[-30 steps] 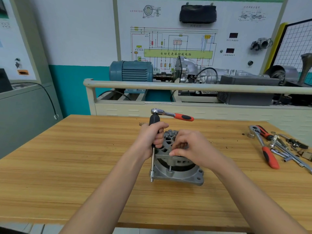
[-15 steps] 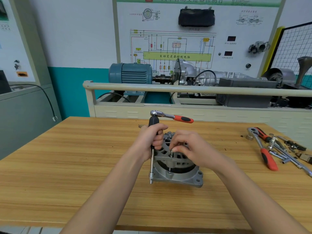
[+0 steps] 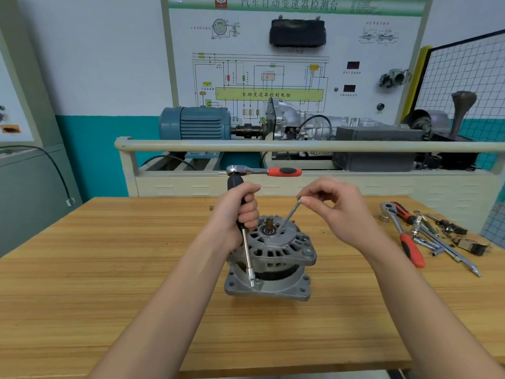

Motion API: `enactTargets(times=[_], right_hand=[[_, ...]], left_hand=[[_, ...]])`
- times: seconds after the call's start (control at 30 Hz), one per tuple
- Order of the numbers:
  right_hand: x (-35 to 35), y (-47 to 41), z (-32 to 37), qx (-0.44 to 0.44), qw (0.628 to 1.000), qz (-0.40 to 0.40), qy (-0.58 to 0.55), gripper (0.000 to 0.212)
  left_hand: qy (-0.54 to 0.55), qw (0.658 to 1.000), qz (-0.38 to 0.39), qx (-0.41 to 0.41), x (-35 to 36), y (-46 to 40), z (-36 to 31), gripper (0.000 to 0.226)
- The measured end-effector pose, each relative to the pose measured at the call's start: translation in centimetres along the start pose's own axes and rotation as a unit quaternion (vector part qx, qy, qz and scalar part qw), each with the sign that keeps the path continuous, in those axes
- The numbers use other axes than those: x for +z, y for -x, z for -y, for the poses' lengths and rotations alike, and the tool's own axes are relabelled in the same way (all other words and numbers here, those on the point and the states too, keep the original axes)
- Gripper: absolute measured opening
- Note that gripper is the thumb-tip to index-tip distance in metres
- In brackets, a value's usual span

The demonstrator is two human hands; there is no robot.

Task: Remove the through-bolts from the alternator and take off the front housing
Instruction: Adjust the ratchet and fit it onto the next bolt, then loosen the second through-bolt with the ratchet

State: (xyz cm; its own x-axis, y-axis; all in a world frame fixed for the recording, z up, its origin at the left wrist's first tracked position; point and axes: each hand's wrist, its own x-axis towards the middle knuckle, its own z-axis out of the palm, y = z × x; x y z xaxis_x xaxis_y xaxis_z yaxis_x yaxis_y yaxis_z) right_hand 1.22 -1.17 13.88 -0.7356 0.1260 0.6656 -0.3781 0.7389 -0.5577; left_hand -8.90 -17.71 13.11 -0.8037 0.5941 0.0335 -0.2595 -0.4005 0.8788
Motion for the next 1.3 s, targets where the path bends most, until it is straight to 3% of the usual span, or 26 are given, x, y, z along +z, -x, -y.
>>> enactTargets(times=[0.23, 0.33, 0.47, 0.6, 0.8, 1.0, 1.17, 1.3], right_hand=[[-2.5, 3.2, -6.6, 0.154, 0.971, -0.18, -0.015, 0.017], [-0.8, 5.8, -10.4, 0.242, 0.957, -0.157, -0.013, 0.01], [2.1, 9.1, -14.0, 0.314, 0.946, -0.044, 0.063, 0.007], [2.9, 10.7, -14.7, 0.285, 0.949, 0.028, 0.131, 0.014], [3.1, 10.8, -15.0, 0.233, 0.958, 0.081, 0.144, 0.008], [2.8, 9.9, -14.4, 0.239, 0.963, 0.033, 0.122, 0.012], [2.0, 5.5, -10.0, 0.195, 0.979, -0.046, -0.026, 0.016], [3.4, 3.4, -6.5, 0.159, 0.973, 0.11, -0.128, 0.026]], left_hand=[[0.075, 0.995, 0.062, -0.013, 4.3, -1.6, 1.1, 0.045], [0.089, 0.993, 0.073, -0.021, 5.7, -2.8, 1.9, 0.042], [0.08, 0.994, 0.071, -0.035, 6.2, -4.1, 2.9, 0.038], [0.094, 0.992, 0.074, -0.042, 6.0, -4.6, 3.6, 0.025], [0.145, 0.985, 0.066, -0.066, 5.3, -5.0, 3.7, 0.023], [0.161, 0.984, 0.069, -0.025, 4.2, -4.4, 1.8, 0.026], [0.117, 0.988, 0.069, 0.077, 2.9, -3.1, -1.3, 0.029], [0.027, 0.99, 0.037, 0.134, 2.1, -1.9, -2.1, 0.032]])
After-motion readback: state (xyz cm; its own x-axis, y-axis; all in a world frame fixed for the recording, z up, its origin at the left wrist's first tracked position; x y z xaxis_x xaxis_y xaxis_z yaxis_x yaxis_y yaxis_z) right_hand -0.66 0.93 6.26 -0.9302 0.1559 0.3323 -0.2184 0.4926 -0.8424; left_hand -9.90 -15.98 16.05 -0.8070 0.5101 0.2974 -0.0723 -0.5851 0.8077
